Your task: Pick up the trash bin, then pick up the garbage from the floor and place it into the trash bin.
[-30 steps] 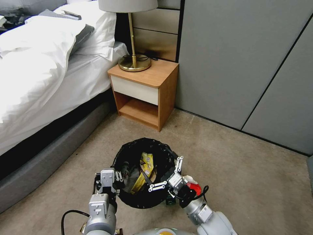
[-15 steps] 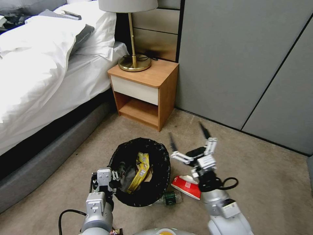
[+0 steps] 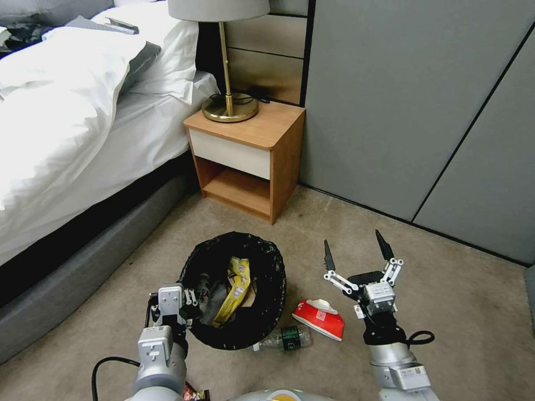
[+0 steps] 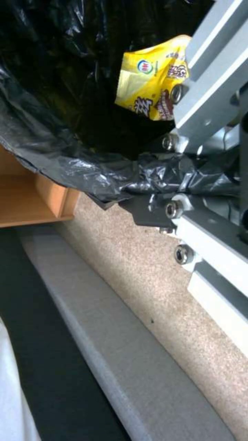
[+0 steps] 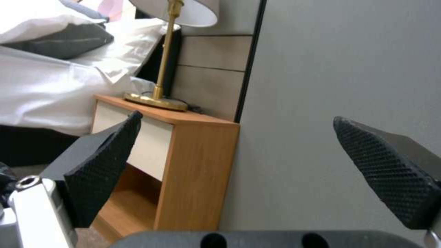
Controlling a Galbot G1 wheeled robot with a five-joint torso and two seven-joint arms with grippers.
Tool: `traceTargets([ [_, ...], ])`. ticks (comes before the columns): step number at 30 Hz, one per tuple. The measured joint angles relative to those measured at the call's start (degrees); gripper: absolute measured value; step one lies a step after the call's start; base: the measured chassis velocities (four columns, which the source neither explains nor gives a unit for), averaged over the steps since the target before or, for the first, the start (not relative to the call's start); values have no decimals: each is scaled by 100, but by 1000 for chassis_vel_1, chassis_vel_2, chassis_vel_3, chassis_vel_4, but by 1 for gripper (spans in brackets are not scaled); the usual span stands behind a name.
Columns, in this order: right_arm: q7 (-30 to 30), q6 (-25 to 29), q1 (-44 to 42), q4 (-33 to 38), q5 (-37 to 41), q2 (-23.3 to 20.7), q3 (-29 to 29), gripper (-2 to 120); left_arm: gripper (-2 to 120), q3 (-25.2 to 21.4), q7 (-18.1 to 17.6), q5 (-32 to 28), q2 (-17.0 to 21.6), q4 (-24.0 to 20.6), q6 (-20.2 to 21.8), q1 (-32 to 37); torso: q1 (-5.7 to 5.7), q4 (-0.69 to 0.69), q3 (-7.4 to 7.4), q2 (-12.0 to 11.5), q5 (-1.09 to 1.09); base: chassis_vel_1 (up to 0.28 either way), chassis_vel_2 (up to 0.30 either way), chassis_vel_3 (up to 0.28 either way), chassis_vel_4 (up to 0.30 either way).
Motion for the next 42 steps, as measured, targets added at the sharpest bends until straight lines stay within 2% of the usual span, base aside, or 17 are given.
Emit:
traceTargets([
  [11, -307, -394, 392, -66, 312, -112, 119, 100, 1, -6, -5, -17, -5, -65, -7, 12, 0, -1, 0, 0, 0, 0, 0, 0, 0],
  [13, -586, -602, 623, -105, 557, -217, 206, 100, 1, -14, -7, -20, -3, -102, -7, 14, 0, -1, 0, 0, 0, 0, 0, 0, 0],
  [18, -844, -912, 1012, -363, 809, -496, 185, 100, 1, 13, -15, -11, -38, -161, -1, 6, 0, 0, 0, 0, 0, 0, 0, 0, 0],
  [21, -997, -1043, 1272, -717, 864, -753, 54, 100, 1, 46, -15, 5, -68, -166, 7, -14, 0, 1, 0, 0, 0, 0, 0, 0, 0],
  [26, -1713, -1003, 1672, -1633, 806, -1266, -253, 100, 1, 26, -16, 9, -94, -124, 11, -53, 1, 0, 0, 0, 0, 0, 0, 0, 0],
  [29, -2056, -918, 1842, -2057, 756, -1382, -417, 100, 1, 20, -16, 8, -127, -80, 18, -89, 0, 0, 1, 0, 1, 0, 0, 0, 0],
  [30, -2056, -918, 1842, -2057, 756, -1382, -417, 100, 1, 20, -16, 8, -127, -80, 18, -89, 0, 0, 1, 0, 1, 0, 0, 0, 0],
  [33, -2670, -631, 2110, -2691, 481, -1401, -511, 100, 1, 22, -22, 8, -163, -8, 46, -135, 0, 0, 1, 0, 0, 0, 0, 0, 0],
  [34, -2670, -631, 2110, -2691, 481, -1401, -511, 100, 1, 22, -22, 8, -163, -8, 46, -135, 0, 0, 1, 0, 0, 0, 0, 0, 0],
  [37, -3343, -355, 2397, -3408, 194, -1292, -492, 100, 1, 23, -29, 10, -190, 54, 94, -192, 0, 0, 0, 0, 1, 0, 0, 0, 0],
  [42, -3702, -122, 2568, -3982, -71, -1132, -460, 100, 1, 9, -35, -3, -196, 100, 114, -229, 0, -1, 1, 0, 0, 0, 0, 0, 0],
])
